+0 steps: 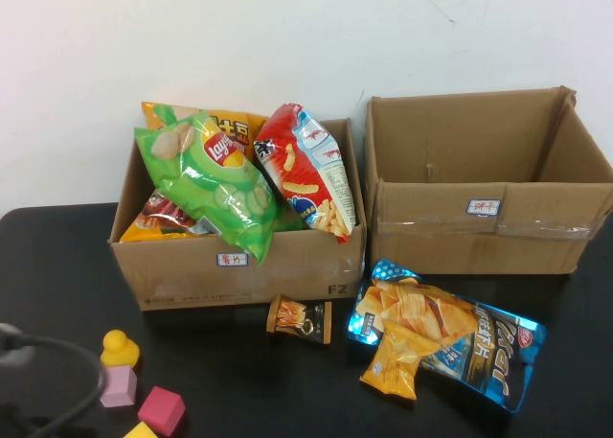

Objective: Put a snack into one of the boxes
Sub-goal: Pick up the potato chip

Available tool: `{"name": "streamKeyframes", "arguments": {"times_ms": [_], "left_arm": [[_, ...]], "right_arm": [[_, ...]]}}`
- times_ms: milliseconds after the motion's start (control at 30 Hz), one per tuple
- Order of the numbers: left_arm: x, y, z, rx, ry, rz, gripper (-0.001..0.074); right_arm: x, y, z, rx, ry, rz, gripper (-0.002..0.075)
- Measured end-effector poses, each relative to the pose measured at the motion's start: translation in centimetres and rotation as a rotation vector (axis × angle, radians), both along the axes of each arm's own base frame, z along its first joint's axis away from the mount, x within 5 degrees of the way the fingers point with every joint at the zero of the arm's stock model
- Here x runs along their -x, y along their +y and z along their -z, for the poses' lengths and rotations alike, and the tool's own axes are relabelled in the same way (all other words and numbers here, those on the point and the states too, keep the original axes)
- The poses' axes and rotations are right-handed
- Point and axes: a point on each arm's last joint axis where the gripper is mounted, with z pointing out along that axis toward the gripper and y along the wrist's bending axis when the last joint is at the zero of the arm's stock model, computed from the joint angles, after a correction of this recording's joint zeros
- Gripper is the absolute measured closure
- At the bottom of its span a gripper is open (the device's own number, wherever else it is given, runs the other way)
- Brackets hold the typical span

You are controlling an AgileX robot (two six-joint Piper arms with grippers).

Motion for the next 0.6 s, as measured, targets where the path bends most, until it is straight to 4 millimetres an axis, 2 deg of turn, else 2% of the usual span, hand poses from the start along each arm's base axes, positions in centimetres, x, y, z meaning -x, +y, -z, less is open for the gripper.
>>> {"name": "streamKeyframes", "arguments": {"times_ms": [133,267,400,600], "left_arm": [[-1.0,-1.2,1.0,0.078,0.066,0.120,0.0736],[-1.3,-2.0,1.2,0.112,0.057,0.249,0.0736],[-1.3,-2.2,1.1,0.114,0.038,0.281,0.0736],[-1.4,-2.2,1.1,0.114,0.029,0.289,0.0736]], "right_arm": [[-2.2,0.9,2.0,-0.027,0.073,-0.070,0.0724],[-3.9,2.5,3.7,0.006,0.119,-0.175,0.0724],[-5.6,5.1,5.2,0.054,0.169,-0.309,0.0724],[-9.5,8.6,6.9,0.197,0.174,-0.506,0.0720]]}}
